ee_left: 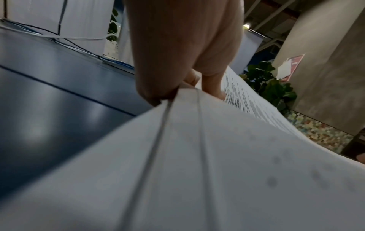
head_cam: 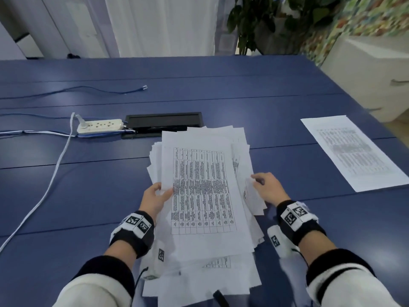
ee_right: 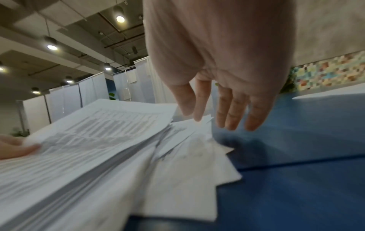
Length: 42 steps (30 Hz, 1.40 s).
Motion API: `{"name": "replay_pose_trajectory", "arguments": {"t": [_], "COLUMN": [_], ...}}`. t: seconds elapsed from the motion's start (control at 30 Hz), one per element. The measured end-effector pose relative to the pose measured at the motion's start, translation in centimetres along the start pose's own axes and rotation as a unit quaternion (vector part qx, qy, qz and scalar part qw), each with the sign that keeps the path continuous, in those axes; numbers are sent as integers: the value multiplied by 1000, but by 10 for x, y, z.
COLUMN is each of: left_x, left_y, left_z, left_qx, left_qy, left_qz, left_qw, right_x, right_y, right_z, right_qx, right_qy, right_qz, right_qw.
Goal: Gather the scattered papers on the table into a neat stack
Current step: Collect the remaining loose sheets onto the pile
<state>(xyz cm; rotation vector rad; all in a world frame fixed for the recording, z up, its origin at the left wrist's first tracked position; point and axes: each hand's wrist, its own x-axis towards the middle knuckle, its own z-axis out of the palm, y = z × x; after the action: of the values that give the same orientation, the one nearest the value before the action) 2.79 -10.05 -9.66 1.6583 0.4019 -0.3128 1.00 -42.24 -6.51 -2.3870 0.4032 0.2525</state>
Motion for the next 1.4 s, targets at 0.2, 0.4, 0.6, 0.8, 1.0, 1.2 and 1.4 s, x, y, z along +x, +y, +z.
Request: {"name": "replay_pose_trajectory", "arguments": {"t": [0.2, 0.4, 0.6, 0.8, 1.0, 1.2, 1.4], "left_x": [-14, -4, 2, 4, -7, -13, -24], "left_y": [10, 16, 14, 15, 14, 9, -2], "left_z": [58, 85, 87, 72, 50, 22, -27], "left_qx": [31, 44, 34, 33, 20, -38, -84], "left_qy": [3, 1, 0, -2, 21, 27, 49], "left_qz": [35, 57, 52, 54, 63, 63, 34], "left_qw": [999, 997, 998, 998, 998, 997, 995], "right_x": [29, 43, 40, 25, 29, 18, 14], "right_y": [68, 140, 122, 57, 59, 52, 60], "right_z": [-73, -127, -108, -45, -46, -41, -51], "right_qx": [-61, -125, -195, -164, -177, -100, -145], "right_qy": [105, 149, 122, 81, 88, 74, -1], "right_qz": [116, 256, 226, 64, 110, 48, 154], "right_qw": [986, 947, 947, 981, 974, 991, 977]}}
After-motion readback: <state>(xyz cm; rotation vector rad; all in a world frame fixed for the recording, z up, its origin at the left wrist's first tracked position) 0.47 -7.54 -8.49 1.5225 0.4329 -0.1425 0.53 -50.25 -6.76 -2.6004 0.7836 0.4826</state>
